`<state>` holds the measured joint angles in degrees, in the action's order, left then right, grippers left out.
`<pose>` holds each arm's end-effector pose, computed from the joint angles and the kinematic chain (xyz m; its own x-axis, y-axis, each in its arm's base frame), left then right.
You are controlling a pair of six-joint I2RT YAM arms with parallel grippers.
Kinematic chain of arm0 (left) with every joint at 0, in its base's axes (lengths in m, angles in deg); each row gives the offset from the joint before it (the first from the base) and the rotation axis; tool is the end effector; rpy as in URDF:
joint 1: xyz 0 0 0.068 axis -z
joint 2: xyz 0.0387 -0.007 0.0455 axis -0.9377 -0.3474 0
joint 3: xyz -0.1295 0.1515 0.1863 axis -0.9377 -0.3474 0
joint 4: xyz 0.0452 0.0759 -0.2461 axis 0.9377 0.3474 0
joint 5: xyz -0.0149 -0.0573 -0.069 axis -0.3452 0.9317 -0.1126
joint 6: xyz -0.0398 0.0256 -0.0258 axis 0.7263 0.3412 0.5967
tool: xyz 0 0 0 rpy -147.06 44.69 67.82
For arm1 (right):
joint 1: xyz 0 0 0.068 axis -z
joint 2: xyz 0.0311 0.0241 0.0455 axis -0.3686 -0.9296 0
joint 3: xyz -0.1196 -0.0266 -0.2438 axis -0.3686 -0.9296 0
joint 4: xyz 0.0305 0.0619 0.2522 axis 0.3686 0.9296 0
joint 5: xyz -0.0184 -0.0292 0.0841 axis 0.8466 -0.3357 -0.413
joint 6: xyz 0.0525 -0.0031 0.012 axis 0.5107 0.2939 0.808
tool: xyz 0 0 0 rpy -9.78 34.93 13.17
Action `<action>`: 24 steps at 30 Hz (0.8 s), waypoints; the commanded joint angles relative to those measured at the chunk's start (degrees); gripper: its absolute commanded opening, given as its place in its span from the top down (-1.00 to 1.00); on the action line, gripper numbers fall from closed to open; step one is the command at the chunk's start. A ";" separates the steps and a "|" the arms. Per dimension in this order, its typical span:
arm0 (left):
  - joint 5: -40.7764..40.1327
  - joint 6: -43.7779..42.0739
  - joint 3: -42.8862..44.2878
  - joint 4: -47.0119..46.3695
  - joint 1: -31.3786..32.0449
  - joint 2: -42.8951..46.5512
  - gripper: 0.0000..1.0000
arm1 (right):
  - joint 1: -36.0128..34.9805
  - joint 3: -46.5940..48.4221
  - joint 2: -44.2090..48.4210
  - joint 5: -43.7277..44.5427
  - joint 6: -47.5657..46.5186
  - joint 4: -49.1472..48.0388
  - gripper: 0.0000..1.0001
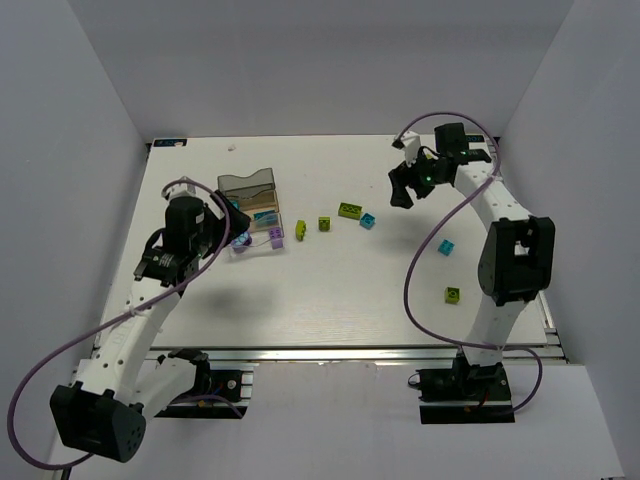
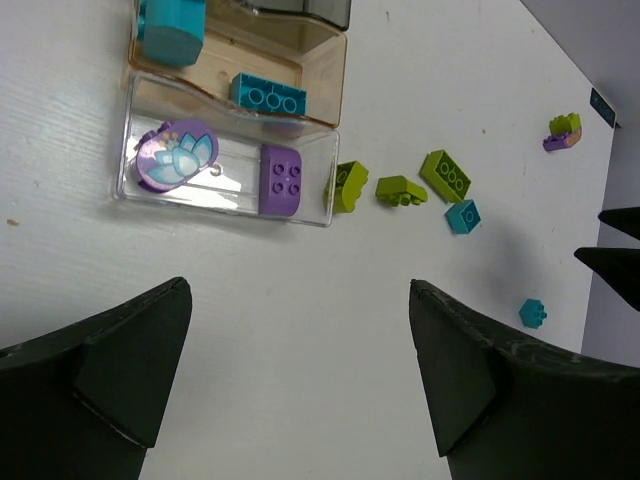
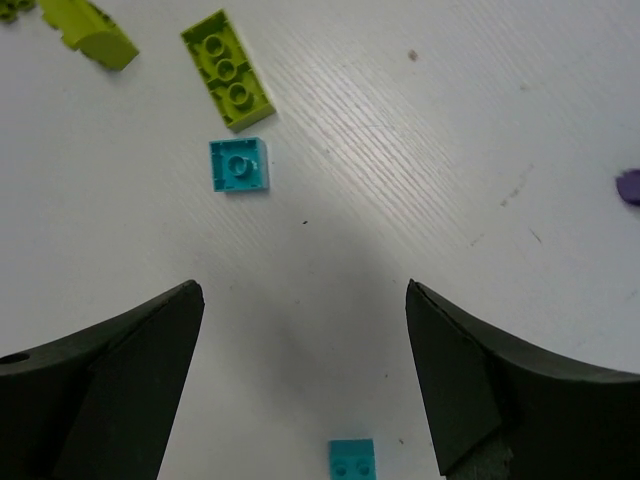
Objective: Sort the legos into containers by color
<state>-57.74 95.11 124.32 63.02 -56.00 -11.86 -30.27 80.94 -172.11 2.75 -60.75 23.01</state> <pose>0.2091 -0.0479 0.3156 -0.5188 -0.5598 -0.6461 -0.2376 0.8204 -0.5201 0.4024 0.0762 0.2785 -0.4506 -0.5128 -0.7308 -0.7175 0.6951 -0.0454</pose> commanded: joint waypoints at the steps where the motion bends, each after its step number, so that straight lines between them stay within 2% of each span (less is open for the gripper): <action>1: 1.04 3.28 -3.59 -0.64 -0.22 4.77 -0.96 | -0.85 6.87 -5.34 -9.73 -12.99 14.63 -0.74; 6: 0.78 5.39 -6.32 -0.12 -0.22 9.17 -0.96 | -2.43 7.31 -9.66 -8.05 -11.24 11.57 -0.79; 9: -0.01 6.53 -6.94 -0.12 -0.14 11.11 -0.96 | -6.01 7.67 -12.55 -3.16 -9.66 7.63 -0.79; 24: -0.54 7.24 -6.94 1.56 -0.14 10.76 -0.96 | -12.62 7.13 -18.18 9.69 -3.33 -2.49 -0.79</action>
<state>-57.24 102.11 117.79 63.96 -56.00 -1.52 -42.60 86.42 -189.44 8.23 -66.22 24.39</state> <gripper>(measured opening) 0.983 0.895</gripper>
